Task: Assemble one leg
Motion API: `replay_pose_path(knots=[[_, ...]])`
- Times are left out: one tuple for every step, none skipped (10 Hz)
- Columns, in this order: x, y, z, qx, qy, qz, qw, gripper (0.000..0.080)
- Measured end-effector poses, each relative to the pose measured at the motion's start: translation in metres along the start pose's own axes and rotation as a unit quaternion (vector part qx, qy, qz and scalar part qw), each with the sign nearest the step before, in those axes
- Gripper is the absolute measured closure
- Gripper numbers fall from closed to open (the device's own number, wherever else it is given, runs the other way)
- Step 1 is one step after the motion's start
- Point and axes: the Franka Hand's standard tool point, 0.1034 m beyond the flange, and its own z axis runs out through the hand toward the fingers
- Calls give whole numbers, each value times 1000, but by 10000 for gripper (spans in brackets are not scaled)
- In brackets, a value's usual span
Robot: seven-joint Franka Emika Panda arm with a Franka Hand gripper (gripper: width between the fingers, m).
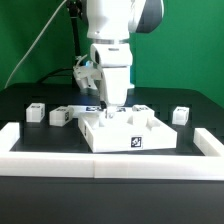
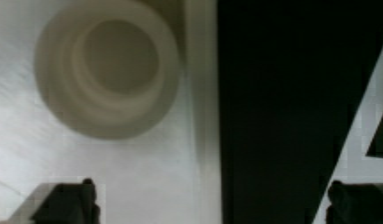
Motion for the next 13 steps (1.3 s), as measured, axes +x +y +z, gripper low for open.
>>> replay_pose_path(knots=[[-4, -7, 7, 6, 4, 8, 1000, 150], [-4, -10, 11, 10, 6, 11, 1000, 150], [-2, -9, 13, 12, 7, 18, 1000, 150], [0, -6, 12, 11, 7, 27, 1000, 235], [-1, -6, 13, 11, 7, 27, 1000, 371], [-1, -7, 13, 11, 7, 28, 1000, 371], [-1, -7, 13, 11, 7, 28, 1000, 554], [-1, -7, 13, 12, 7, 28, 1000, 690], [-2, -5, 12, 8, 6, 29, 1000, 690], [-2, -4, 11, 5, 5, 29, 1000, 734], [-3, -4, 11, 4, 5, 29, 1000, 734], [-3, -4, 11, 4, 5, 29, 1000, 734], [-3, -3, 11, 4, 5, 29, 1000, 734]])
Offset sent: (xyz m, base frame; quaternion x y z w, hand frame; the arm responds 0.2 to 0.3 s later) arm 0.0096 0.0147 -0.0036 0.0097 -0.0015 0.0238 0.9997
